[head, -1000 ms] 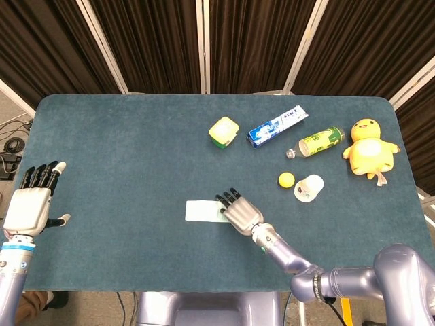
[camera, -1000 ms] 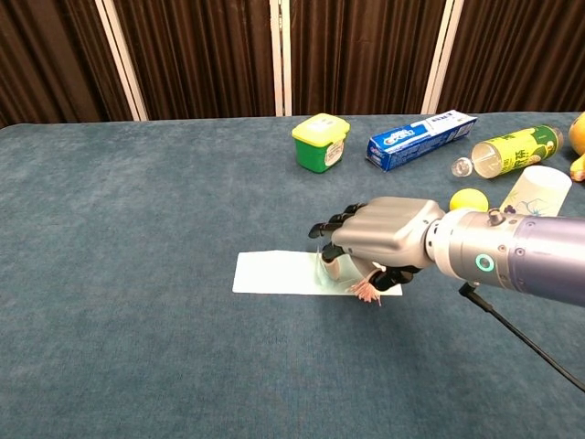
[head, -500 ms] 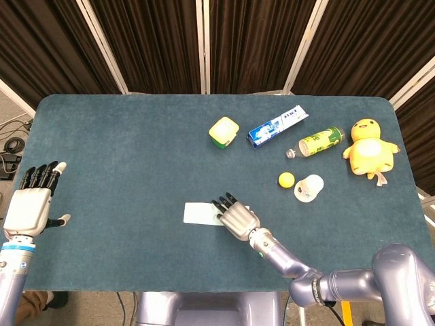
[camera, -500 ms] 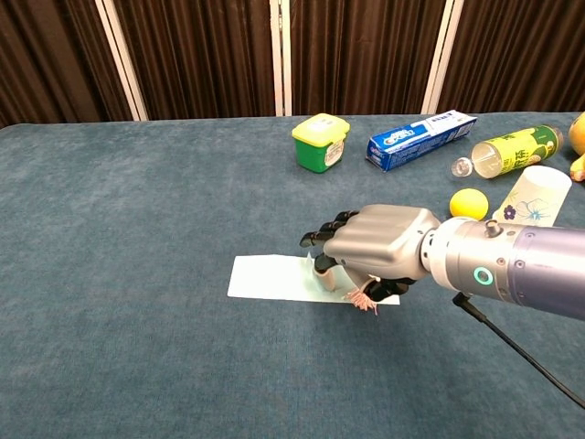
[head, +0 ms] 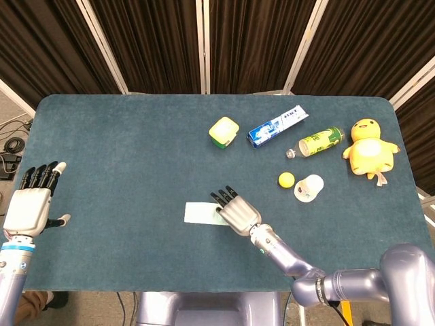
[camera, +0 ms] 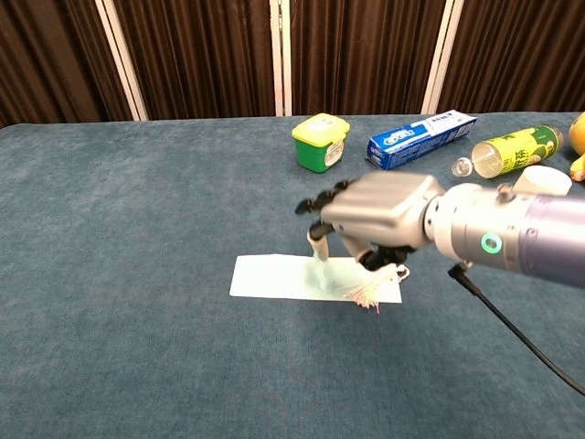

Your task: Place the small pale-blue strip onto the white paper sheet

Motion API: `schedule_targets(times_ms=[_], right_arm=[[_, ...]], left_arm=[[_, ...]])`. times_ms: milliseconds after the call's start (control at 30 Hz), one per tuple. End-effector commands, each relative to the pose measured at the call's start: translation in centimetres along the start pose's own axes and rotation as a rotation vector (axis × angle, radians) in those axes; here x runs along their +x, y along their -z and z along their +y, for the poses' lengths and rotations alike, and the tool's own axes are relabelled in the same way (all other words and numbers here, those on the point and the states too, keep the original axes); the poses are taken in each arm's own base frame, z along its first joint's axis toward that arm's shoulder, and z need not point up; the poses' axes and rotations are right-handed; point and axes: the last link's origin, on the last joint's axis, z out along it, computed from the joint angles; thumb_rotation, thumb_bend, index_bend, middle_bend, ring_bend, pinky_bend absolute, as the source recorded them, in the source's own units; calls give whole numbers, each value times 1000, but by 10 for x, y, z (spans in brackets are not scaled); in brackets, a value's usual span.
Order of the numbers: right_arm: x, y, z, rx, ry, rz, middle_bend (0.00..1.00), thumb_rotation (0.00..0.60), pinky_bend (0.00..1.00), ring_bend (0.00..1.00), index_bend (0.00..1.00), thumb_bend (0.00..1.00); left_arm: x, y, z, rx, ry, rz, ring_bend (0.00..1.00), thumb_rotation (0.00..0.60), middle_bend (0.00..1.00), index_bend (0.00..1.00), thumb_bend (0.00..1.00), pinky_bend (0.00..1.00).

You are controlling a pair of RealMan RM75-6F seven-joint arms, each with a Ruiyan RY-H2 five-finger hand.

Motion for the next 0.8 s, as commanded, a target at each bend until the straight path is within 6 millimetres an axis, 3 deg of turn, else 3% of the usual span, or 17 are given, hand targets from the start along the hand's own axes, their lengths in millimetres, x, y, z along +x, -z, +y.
schedule_targets(times_ms=[33, 233, 333, 433, 567, 667, 800], right_arm=[[20, 7, 7, -10, -13, 69, 0, 600, 0, 0, 380, 1000], [47, 37, 35, -64, -29, 180, 0, 600, 0, 0, 360, 998], [51, 58, 50, -97, -48, 226, 0, 600, 0, 0, 272, 942], [50, 77, 60, -122, -88, 255, 0, 600, 0, 0, 166, 747], [42, 116, 78, -201, -133, 294, 0, 600, 0, 0, 56, 261], [33, 148, 88, -266, -190, 314, 0, 600, 0, 0, 30, 94], [15, 190, 98, -345, -268, 329, 0, 600, 0, 0, 6, 7]], left_arm=[[0, 0, 0, 1, 1, 2, 0, 600, 0, 0, 0, 0], [2, 4, -2, 1, 8, 3, 0, 600, 0, 0, 0, 0], [3, 7, -3, 1, 9, 6, 0, 600, 0, 0, 0, 0], [3, 11, -4, 0, 10, 9, 0, 600, 0, 0, 0, 0], [4, 20, -6, 3, 17, 14, 0, 600, 0, 0, 0, 0], [3, 30, -9, 9, 20, 16, 0, 600, 0, 0, 0, 0], [3, 43, -13, 19, 29, 24, 0, 600, 0, 0, 0, 0]])
